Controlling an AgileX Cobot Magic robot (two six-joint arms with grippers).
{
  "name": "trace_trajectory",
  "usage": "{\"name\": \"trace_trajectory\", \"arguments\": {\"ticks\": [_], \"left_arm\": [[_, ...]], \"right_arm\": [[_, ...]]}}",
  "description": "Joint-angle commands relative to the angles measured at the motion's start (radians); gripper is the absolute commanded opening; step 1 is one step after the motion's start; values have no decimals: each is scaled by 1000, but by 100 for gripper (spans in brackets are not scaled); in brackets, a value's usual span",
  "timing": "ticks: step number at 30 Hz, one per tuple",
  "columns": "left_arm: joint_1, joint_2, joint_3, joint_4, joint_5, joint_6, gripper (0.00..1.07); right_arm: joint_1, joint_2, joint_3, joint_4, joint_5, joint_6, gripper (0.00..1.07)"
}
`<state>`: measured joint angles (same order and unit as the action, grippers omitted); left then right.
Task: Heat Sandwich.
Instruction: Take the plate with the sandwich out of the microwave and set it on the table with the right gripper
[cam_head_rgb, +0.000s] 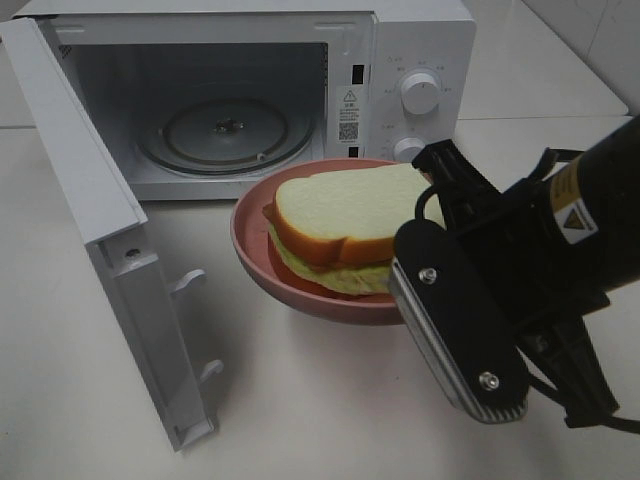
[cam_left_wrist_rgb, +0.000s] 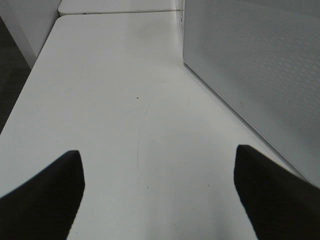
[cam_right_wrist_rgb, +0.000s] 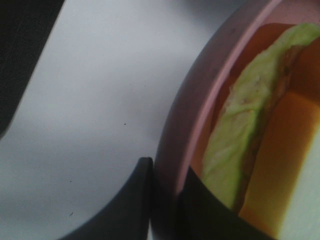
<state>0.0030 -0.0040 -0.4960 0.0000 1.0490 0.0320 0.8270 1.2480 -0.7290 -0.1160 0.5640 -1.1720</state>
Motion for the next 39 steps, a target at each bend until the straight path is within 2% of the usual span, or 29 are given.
{"name": "trace_trajectory", "arguments": {"ticks": [1,15,19,23,24,27,28,29,32,34,39], "left_arm": [[1,-17,3,0,-12,-3,76],[1,-17,3,0,-12,-3,76],[1,-17,3,0,-12,-3,76],[1,-17,3,0,-12,-3,76],[1,-17,3,0,-12,-3,76],[1,-17,3,0,-12,-3,76],[1,-17,3,0,-12,-3,76],[1,-17,3,0,-12,-3,76],[1,-17,3,0,-12,-3,76],[1,-17,3,0,-12,-3,76],[1,-17,3,0,-12,-3,76]], "right_arm": [[2,-48,22,-19,-14,9,0],[2,-88,46,-36,52,108,0],[2,-92,46,-68,52,281,0],[2,-92,45,-148,59,634,0],[2,-92,45,-148,59,634,0],[2,-92,44,-234,108,927,0],[2,-92,44,-234,108,927,0],[2,-92,44,-290,149,1063,0],[2,-92,44,-346,199,1189,0],[2,-92,44,-420,286,1373,0],[2,-90,44,-471,412,1583,0]]}}
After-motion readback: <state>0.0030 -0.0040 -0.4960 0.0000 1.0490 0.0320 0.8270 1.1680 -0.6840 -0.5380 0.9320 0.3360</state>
